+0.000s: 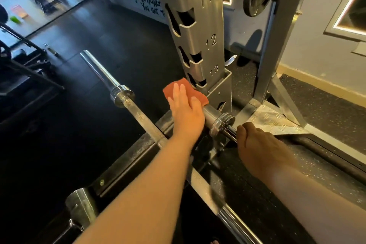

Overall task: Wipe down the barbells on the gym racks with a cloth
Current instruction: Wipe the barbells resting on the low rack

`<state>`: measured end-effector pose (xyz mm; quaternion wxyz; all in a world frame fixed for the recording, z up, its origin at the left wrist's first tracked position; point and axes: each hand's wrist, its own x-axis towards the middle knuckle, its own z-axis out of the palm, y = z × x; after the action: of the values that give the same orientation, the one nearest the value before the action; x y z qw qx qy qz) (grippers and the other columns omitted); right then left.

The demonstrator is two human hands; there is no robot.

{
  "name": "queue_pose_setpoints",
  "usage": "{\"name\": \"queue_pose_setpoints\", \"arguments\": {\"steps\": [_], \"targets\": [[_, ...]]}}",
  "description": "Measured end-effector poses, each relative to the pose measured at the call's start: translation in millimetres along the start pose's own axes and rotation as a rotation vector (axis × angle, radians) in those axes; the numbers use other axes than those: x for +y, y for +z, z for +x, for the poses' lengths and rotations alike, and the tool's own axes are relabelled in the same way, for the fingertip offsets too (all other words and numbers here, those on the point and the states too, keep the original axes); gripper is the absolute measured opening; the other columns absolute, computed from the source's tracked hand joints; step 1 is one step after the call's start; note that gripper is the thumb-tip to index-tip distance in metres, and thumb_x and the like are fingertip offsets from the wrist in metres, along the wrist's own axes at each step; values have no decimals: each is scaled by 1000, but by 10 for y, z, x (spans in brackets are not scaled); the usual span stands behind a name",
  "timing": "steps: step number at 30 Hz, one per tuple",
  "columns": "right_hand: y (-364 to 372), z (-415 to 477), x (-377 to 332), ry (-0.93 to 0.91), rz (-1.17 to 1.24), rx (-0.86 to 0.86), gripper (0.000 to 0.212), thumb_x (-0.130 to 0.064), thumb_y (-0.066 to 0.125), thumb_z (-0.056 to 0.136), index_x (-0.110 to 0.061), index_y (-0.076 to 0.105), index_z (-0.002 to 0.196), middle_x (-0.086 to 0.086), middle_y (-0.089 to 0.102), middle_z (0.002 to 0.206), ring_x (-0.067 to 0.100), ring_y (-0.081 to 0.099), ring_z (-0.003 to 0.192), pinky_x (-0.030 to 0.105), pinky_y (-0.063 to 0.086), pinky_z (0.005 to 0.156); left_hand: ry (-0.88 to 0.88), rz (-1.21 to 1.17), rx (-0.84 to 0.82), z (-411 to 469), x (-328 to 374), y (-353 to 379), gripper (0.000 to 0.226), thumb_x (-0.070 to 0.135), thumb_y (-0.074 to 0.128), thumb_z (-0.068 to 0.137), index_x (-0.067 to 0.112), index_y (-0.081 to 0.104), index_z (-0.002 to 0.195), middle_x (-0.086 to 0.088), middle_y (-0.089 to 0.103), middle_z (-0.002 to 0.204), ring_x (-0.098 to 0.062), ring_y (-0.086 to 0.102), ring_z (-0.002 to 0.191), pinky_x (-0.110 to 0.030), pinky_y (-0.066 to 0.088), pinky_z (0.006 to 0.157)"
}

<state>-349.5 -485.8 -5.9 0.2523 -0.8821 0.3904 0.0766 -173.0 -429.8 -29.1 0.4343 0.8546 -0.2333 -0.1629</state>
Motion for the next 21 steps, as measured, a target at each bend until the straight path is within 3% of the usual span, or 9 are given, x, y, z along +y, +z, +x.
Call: {"name": "queue_pose_setpoints", "arguments": {"steps": [2, 4, 5, 7, 9, 13, 15, 18, 21], "targets": [[45, 21, 20, 12, 21, 20, 41, -47, 14, 107, -25, 47, 119, -4, 57, 91, 17, 61, 85, 40, 54, 85, -28, 43, 25, 415, -68, -125, 58, 45, 36, 91, 18, 44, 142, -6, 43, 145, -29, 42, 136, -50, 33, 118], [60, 20, 32, -4, 9, 30, 40, -46, 14, 108, -24, 47, 117, -3, 57, 91, 18, 61, 85, 41, 54, 84, -77, 66, 38, 666, -110, -159, 69, 53, 28, 80, 16, 56, 131, -4, 57, 132, -25, 50, 128, -35, 30, 117], [56, 12, 36, 0, 12, 28, 40, -45, 14, 108, -24, 47, 116, -3, 57, 92, 19, 61, 87, 41, 54, 85, -85, 94, 40, 649, -69, -137, 68, 50, 26, 84, 14, 57, 132, -5, 55, 138, -26, 45, 133, -36, 26, 120], [36, 7, 19, 7, 21, 23, 40, -45, 14, 108, -24, 47, 117, -3, 56, 92, 19, 61, 87, 41, 54, 85, -45, 161, 92, 422, 87, -66, 47, 31, 32, 101, 13, 49, 141, -4, 38, 155, -31, 29, 145, -48, 23, 123], [11, -10, 5, 18, 23, 20, 39, -46, 16, 108, -24, 46, 120, -3, 57, 95, 18, 62, 88, 39, 54, 84, -23, 139, 91, 136, 215, 30, 45, 22, 34, 107, 13, 35, 152, -2, 17, 165, -34, 13, 151, -52, 18, 124], [-27, -49, -22, -4, -5, 17, 37, -35, 36, 109, -20, 33, 143, 3, 57, 122, 20, 62, 104, 37, 57, 89, -108, -77, -25, -313, 151, 259, 66, 27, 28, 110, 19, -16, 160, 5, -24, 167, -20, -13, 155, -34, -4, 125], [-25, -40, -21, 0, 11, 20, 38, -34, 34, 110, -19, 31, 145, 4, 58, 123, 20, 63, 105, 37, 58, 89, -92, -143, -29, -405, 88, 307, 68, 29, 27, 110, 19, -22, 157, 3, -28, 166, -17, -14, 154, -26, -8, 120], [14, -12, -10, -5, -40, 8, 36, -39, 26, 109, -21, 37, 139, 2, 60, 111, 19, 64, 97, 37, 57, 86, -167, -186, 17, -170, 113, 248, 73, 36, 27, 107, 27, -26, 156, 1, -14, 169, -25, 2, 156, -45, 7, 127], [72, 41, 25, 18, 6, 60, 44, -48, 12, 106, -24, 49, 115, -3, 58, 89, 17, 61, 81, 38, 53, 79, -310, -114, 125, 224, 232, 120, 72, 26, 33, 109, 18, -19, 158, 1, -12, 169, -28, 4, 156, -47, 13, 127]]}}
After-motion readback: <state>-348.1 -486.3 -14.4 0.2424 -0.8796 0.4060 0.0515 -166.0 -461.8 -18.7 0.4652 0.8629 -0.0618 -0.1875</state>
